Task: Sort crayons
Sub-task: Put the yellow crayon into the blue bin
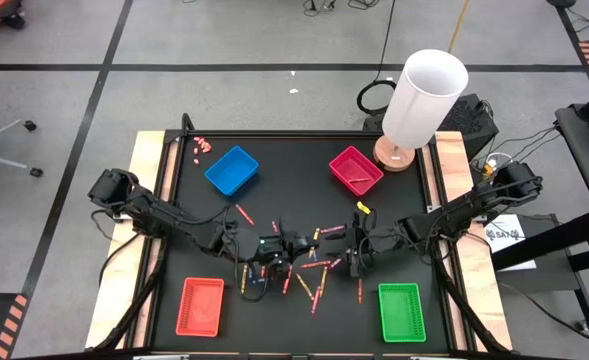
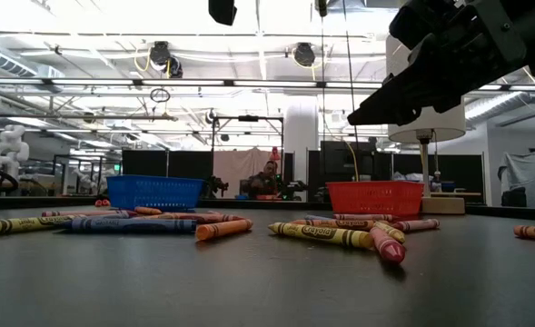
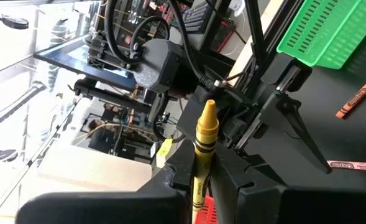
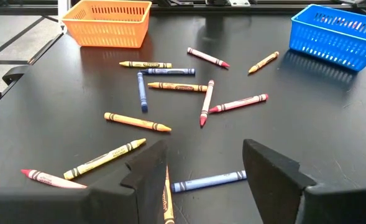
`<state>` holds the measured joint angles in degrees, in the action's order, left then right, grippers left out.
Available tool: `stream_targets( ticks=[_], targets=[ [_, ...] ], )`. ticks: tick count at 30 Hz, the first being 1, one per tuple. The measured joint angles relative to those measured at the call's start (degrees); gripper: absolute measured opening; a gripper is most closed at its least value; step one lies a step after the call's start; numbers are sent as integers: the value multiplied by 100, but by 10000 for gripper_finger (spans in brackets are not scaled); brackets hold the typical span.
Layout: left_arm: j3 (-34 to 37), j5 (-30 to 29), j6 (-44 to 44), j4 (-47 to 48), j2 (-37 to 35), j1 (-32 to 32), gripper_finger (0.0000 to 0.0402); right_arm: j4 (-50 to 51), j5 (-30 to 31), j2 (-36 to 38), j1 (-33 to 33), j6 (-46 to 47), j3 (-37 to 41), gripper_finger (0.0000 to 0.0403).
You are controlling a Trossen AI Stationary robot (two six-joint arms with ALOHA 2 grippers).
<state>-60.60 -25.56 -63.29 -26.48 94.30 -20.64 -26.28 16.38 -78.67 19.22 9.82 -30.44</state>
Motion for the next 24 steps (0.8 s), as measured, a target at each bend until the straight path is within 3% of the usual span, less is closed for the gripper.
stream_targets(
  ticks=[10,24],
  targets=[
    [0,-2,977,0,0,0,31,0,0,0,0,0,-2,196],
    [0,-2,4104,0,0,0,31,0,0,0,0,17,-4,196]
  ],
)
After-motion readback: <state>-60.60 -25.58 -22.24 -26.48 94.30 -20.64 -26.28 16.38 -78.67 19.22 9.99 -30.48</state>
